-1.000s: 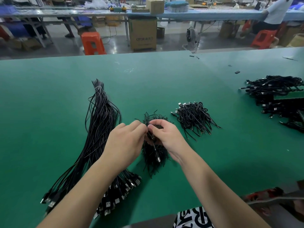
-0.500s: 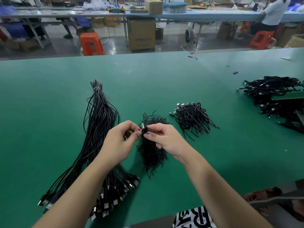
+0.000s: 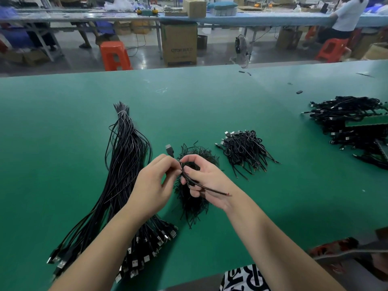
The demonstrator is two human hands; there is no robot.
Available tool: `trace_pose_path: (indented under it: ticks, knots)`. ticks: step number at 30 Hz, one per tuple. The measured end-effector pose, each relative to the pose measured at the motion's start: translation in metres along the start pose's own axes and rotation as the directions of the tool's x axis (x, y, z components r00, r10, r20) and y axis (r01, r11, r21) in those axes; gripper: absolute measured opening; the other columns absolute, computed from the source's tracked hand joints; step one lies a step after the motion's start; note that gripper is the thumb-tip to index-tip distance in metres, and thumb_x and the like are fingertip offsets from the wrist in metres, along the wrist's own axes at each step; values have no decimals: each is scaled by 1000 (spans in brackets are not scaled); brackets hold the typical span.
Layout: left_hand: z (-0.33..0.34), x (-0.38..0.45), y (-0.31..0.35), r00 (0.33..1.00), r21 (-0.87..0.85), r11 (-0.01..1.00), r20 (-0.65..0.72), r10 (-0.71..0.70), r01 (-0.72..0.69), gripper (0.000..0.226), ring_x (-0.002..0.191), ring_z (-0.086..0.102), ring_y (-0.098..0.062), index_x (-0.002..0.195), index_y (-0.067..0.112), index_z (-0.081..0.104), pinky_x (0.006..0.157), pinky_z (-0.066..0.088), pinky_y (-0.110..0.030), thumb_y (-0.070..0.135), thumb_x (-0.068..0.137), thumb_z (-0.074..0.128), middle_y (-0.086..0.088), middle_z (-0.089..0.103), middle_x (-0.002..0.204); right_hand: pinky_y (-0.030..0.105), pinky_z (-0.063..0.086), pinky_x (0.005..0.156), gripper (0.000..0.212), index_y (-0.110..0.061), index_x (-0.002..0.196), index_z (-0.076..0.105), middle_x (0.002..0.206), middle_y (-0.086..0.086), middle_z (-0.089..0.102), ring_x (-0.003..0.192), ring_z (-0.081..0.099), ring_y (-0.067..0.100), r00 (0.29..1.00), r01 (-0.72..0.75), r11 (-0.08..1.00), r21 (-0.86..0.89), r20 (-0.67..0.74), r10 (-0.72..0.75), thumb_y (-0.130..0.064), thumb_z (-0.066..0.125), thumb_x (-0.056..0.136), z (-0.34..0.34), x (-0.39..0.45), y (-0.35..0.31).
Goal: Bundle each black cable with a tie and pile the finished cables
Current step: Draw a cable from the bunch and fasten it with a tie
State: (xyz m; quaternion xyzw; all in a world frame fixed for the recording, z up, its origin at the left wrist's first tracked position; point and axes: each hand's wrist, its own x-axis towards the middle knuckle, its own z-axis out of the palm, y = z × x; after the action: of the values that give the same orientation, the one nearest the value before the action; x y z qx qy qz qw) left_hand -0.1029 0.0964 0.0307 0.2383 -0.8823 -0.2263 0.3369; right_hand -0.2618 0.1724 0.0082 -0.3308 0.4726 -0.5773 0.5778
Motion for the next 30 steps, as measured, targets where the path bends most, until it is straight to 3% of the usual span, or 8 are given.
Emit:
trace_pose_path:
  ticks: [5,11,15,18,21,23,27,30]
  knots:
    - [0,3,-7,953,-231,925,31,-302,301,20,59,48,-4,79,24,59,55,36,-13,12,94,65,16,60,67,31,57,59,25,-17,115,69,96,14,71,58,56,14,1000,20,1000,15,2,-20,-8,49,104,-4,1,-1]
    - [5,5,-9,833,-502,685,148,-534,528,15,60,49,-14,80,13,66,62,39,-31,10,94,65,0,58,61,27,51,61,23,-30,106,77,79,-8,66,60,53,10,974,163,917,-364,-87,-208,-15,76,89,-4,4,3]
    - [9,3,-4,877,-367,803,90,-472,470,14,57,45,-5,81,16,61,59,39,-23,12,94,66,11,55,63,28,46,56,16,-22,83,75,67,1,59,53,50,19,956,153,884,-443,-160,-246,-31,69,94,-2,7,4]
    - [7,1,0,979,-32,979,-10,-203,203,16,68,50,-11,82,15,58,64,42,-25,6,93,64,9,56,74,23,43,49,27,-23,74,74,58,6,56,47,47,16,975,105,918,-383,-143,-172,-32,64,98,-1,7,4]
    - [6,-1,-3,993,261,958,40,111,-118,15,70,51,-25,85,8,63,68,44,-40,-7,87,66,-1,58,81,23,43,46,17,-13,104,72,67,14,65,46,45,14,980,71,950,-305,-157,-123,-27,65,99,-1,8,3]
    - [7,-4,-6,980,295,935,63,187,-198,12,71,50,-25,86,7,64,67,42,-39,-4,86,64,-3,58,82,23,43,45,32,-17,130,59,70,13,69,48,46,15,981,47,973,-225,-173,-87,-24,64,99,-1,8,4]
    - [9,-10,-6,999,97,995,26,18,-21,13,76,52,-17,89,17,59,69,43,-31,5,92,62,9,55,86,23,45,48,19,-22,120,61,72,8,70,50,52,16,983,68,977,-203,-155,-101,-16,55,103,2,7,6]
    - [9,-8,-5,992,-27,993,-35,-119,118,16,76,55,-7,84,21,58,68,40,-15,9,92,65,12,57,80,35,54,67,28,-17,116,67,88,9,70,68,62,18,994,79,982,-170,-55,-90,-1,48,104,3,5,6]
